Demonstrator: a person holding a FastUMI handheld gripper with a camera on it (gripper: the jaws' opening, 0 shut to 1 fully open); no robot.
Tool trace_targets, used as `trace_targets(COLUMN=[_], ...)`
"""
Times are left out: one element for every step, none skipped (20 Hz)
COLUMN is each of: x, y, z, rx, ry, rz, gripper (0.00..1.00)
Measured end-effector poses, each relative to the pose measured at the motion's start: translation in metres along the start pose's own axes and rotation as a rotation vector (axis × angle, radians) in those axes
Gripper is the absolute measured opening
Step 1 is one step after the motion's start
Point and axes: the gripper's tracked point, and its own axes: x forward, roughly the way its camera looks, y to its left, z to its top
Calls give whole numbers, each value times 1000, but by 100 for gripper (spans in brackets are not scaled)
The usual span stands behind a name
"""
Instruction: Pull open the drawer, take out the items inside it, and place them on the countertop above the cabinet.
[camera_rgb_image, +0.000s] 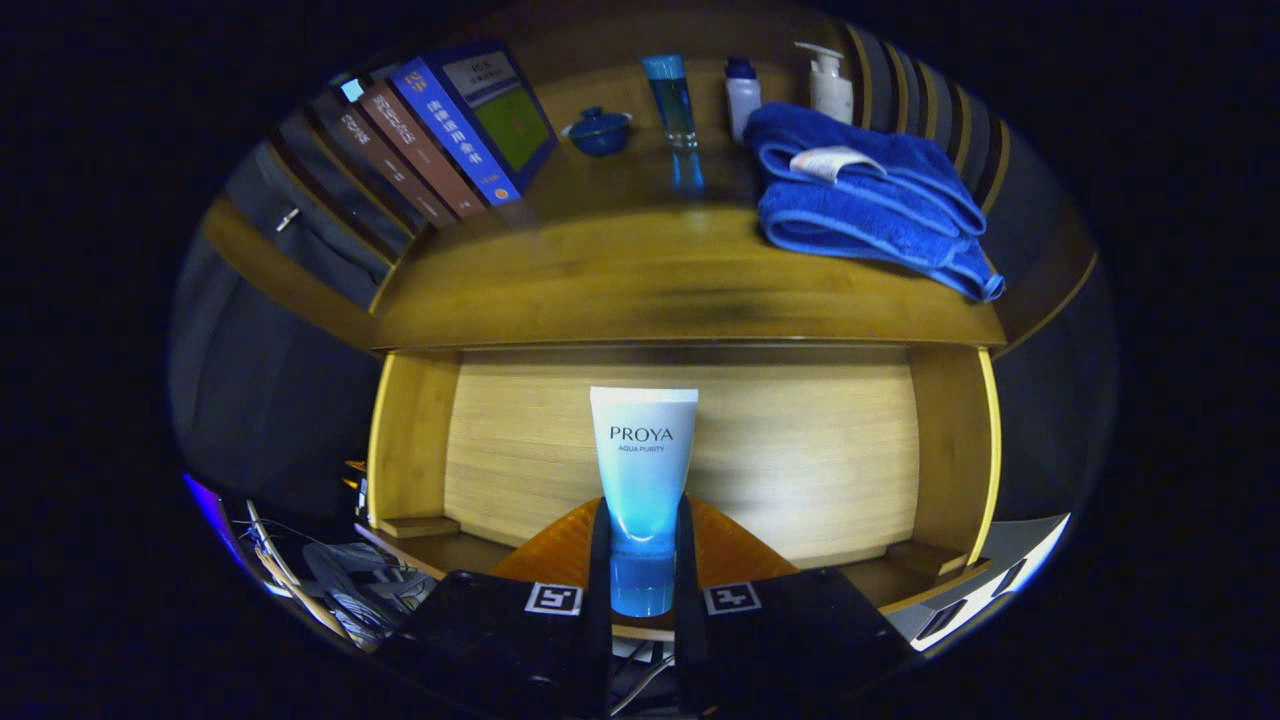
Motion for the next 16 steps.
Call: trace_targets(x=[-7,-13,-15,-13,-11,-8,-5,1,7,14,24,32,41,50,57,65], y=[2,1,1,1,3,3,2,2,0,0,0,0,1,2,4,6], z=[8,19,32,46,60,73,88,102,113,123,129,136,141,145,148,151], rx=[-8,-20,-26,-26,-22,-7,4,9,13,18,27,36,38,34,28,18], ry=[-9,-16,-25,-32,-38,-46,-53,-53,-53,-50,-38,-29,-18,-5,9,23], rz=[-6,-18,-31,-41,-46,-55,-61,-69,-78,-84,-96,-102,-107,-107,-114,-123], gripper=[29,29,29,29,29,29,29,29,29,29,29,29,29,29,29,29])
